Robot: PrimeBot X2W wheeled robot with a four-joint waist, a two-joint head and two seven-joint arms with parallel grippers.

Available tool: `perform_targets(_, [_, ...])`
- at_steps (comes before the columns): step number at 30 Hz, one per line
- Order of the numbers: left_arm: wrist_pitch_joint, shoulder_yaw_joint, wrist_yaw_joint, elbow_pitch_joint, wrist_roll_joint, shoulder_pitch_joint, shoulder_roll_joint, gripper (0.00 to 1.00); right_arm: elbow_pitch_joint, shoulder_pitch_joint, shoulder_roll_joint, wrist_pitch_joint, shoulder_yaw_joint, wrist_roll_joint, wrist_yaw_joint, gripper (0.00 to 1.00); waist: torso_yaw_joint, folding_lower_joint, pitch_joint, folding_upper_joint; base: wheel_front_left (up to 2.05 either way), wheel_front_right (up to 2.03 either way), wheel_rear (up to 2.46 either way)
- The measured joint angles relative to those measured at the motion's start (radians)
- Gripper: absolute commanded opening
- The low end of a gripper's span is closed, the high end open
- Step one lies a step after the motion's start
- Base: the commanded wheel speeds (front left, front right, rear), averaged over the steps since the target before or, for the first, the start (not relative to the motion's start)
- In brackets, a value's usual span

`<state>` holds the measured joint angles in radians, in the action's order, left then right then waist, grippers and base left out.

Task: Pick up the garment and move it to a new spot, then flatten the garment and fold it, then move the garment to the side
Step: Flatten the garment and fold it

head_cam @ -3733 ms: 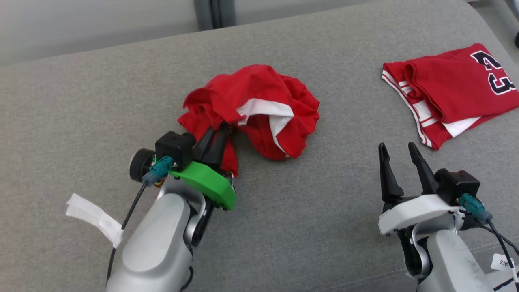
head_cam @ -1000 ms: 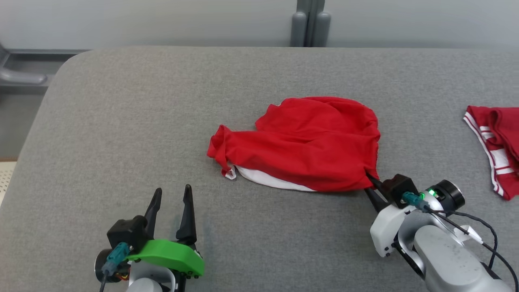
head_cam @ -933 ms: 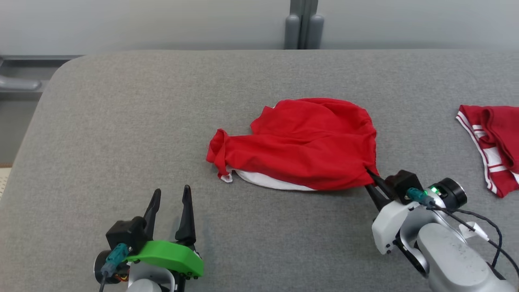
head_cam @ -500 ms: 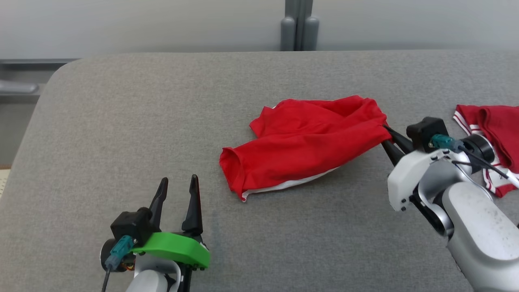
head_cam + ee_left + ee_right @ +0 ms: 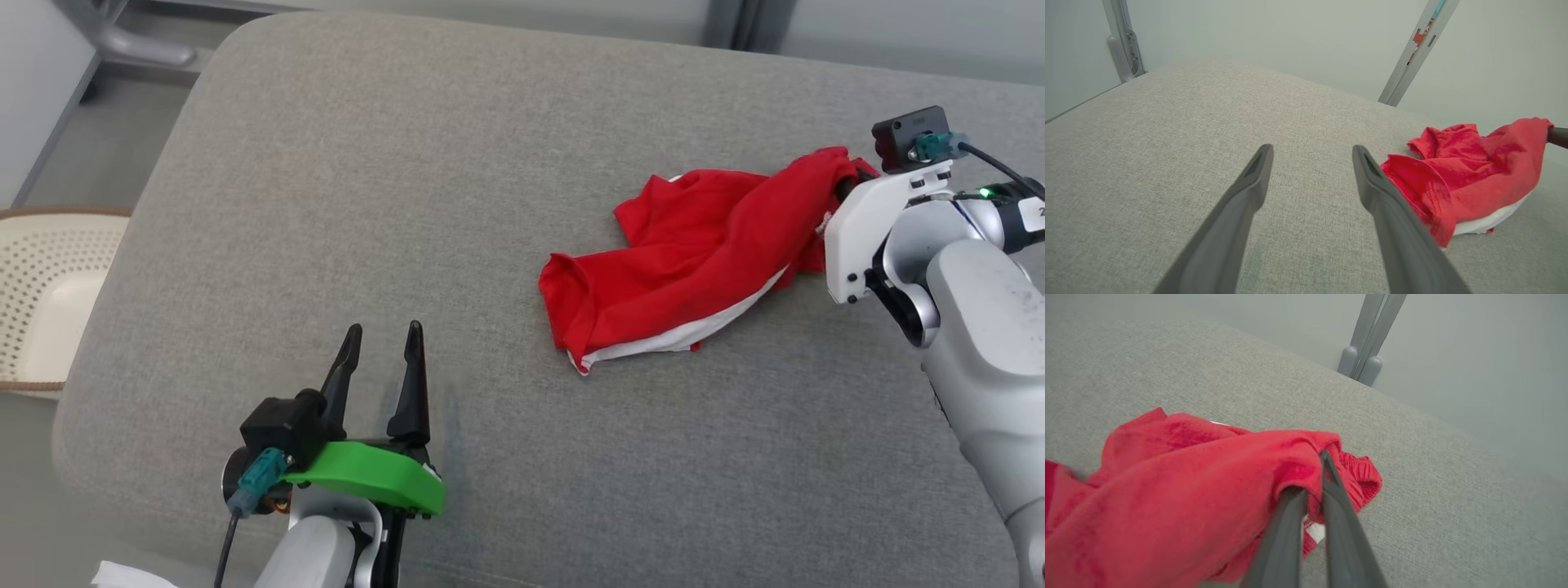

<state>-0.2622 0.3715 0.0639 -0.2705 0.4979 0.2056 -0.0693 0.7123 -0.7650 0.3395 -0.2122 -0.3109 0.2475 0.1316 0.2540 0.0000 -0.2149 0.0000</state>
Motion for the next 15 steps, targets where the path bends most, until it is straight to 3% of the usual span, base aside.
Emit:
perform_targets(1, [0.000, -0.004, -0.002, 0.001, -0.003, 0.001, 0.003, 1.00, 0.051, -0.034, -0.013, 0.024, 0.002, -0.018, 0.000, 0.27, 0.020, 0.0000, -0.018, 0.0000, 0.00, 0.00, 0.00])
perform_targets(2, [0.000, -0.006, -0.002, 0.002, -0.006, 0.001, 0.005, 1.00, 0.074, -0.048, -0.018, 0.035, 0.002, -0.024, 0.000, 1.00, 0.028, 0.0000, -0.026, 0.0000, 0.00, 0.00, 0.00])
perform_targets(7, [0.000, -0.012, -0.009, 0.000, -0.016, 0.001, 0.010, 1.00, 0.165, -0.087, -0.054, 0.112, 0.006, -0.035, 0.000, 1.00, 0.039, 0.0000, -0.051, 0.0000, 0.00, 0.00, 0.00])
perform_targets(15, [-0.002, -0.007, -0.025, -0.009, -0.042, -0.008, 0.013, 1.00, 0.190, -0.086, -0.058, 0.280, 0.014, 0.009, 0.000, 1.00, -0.011, 0.0000, -0.030, 0.0000, 0.00, 0.00, 0.00])
